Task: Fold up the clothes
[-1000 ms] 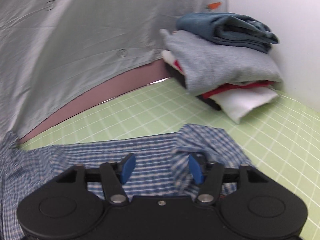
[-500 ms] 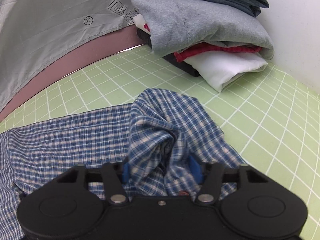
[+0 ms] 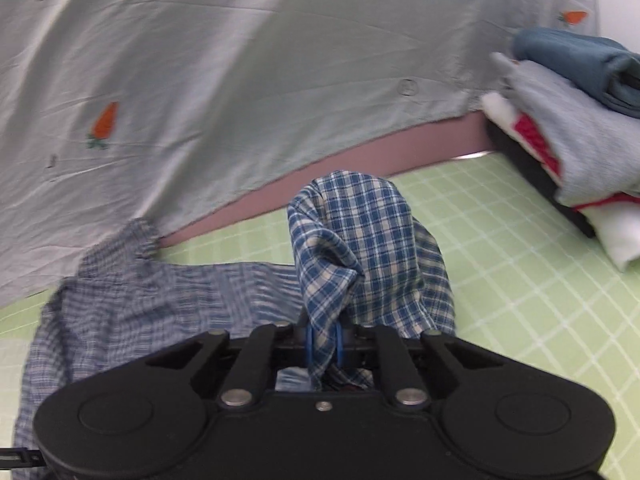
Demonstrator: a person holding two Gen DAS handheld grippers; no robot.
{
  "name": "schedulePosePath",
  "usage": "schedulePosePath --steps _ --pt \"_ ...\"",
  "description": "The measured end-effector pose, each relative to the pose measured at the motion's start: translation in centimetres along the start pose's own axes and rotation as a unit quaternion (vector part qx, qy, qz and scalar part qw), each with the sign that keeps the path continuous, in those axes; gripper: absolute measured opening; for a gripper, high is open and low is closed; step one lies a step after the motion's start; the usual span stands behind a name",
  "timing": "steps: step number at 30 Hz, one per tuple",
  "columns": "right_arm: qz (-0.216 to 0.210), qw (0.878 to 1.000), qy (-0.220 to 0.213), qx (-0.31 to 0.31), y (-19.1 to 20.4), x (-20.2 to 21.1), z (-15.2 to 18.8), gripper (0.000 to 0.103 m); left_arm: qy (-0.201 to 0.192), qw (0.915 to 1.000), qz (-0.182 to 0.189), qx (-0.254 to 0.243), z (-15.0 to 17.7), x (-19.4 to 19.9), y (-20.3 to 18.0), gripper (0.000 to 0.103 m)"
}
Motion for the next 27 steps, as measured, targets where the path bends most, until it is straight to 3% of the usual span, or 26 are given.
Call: schedulePosePath --steps 3,5,7,8,11,15,19,23,27 --pt "-0.093 0.995 0.017 0.022 6.6 -0.5 1.2 0.014 -0.001 1.0000 0.001 -0.001 0.0 0.0 0.0 0.103" --pt "-0.121 0.991 0.039 0.041 9.5 -1.0 2.8 0.040 -0.001 1.0000 0.001 -0.002 0.0 0.0 0.0 0.103" --pt "-0.126 0.989 0.056 0.050 10.8 -1.1 3.9 0.047 0.000 1.0000 0.003 -0.002 -0.1 -0.1 0.1 0.103" --pt "-0.121 0.990 0.057 0.053 10.7 -0.8 4.1 0.055 0.001 1.0000 0.003 -0.002 -0.1 -0.1 0.1 0.103" --pt "-0.087 0.994 0.041 0.060 9.1 0.7 3.7 0.081 0.017 0.9998 -0.001 0.006 -0.5 -0.3 0.2 0.103" --pt "0.006 0.998 0.015 0.068 4.1 2.8 2.8 0.085 0.009 0.9995 -0.016 0.024 -1.5 0.8 0.3 0.103" --pt "0.120 0.988 0.016 0.100 -1.4 4.2 3.5 0.088 -0.036 0.9992 -0.008 -0.015 -3.4 2.8 -1.6 0.103" --pt "0.187 0.980 0.038 0.065 -6.3 4.6 4.6 0.089 -0.058 0.9957 0.042 -0.059 -5.2 3.4 -5.2 0.103" --pt "0.226 0.973 0.049 0.026 -9.6 4.4 5.2 0.089 -0.062 0.9814 0.114 -0.141 -4.6 3.4 -10.2 0.103"
Point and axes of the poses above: each gripper's, at about its wrist camera, not at the fingertips, and x roughly against the way its jaws point, y to its left, z to its underside, the point moved 2 cm from there along -x, roughly the way its jaws point, and after that the axes turned 10 degrees about -y, right-handed, at the moved point
